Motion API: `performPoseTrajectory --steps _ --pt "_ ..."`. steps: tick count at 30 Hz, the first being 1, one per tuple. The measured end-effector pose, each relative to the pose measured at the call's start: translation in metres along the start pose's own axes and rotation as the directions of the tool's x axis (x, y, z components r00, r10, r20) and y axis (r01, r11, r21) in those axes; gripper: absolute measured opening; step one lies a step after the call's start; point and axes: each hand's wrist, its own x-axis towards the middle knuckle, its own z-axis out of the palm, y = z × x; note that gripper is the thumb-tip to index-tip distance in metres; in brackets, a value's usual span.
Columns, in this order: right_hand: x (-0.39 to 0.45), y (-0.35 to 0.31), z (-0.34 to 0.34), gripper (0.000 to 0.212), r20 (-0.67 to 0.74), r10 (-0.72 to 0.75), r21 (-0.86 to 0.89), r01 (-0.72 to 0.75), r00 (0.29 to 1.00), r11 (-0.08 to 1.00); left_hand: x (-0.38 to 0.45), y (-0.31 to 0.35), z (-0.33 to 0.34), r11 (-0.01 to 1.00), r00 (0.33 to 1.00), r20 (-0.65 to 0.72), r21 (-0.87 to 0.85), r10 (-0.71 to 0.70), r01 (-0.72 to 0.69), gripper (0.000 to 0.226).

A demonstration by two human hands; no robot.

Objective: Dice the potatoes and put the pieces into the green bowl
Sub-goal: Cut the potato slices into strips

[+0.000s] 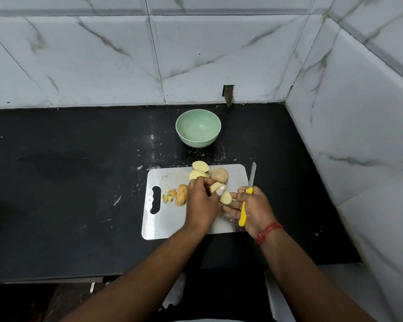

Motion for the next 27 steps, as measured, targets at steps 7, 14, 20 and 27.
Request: performPoseTrajectory --steps 7,14,20,27 --pt "0.01 0.002 -0.013 0.016 -0.104 -0.156 -0.275 0.122 0.982 0.954 -0.003 -0.018 -0.012 0.938 0.945 0.274 0.242 0.178 -0.247 0.034" --pt "0.004 0.009 -0.013 0.02 -0.055 -0.095 -0.48 0.058 0.994 0.875 0.0 -0.03 -0.012 0.562 0.768 0.511 0.53 0.387 -0.635 0.034" --pt "0.002 0.008 -0.015 0.024 -0.08 -0.061 -0.553 0.007 0.995 0.833 -0.011 -0.043 -0.013 0.34 0.724 0.657 0.646 0.209 -0.684 0.065" --pt "-0.022 0.004 -0.012 0.019 -0.001 0.021 -0.814 -0.013 1.0 0.581 -0.005 -0.048 -0.019 0.288 0.702 0.666 0.641 0.253 -0.711 0.074"
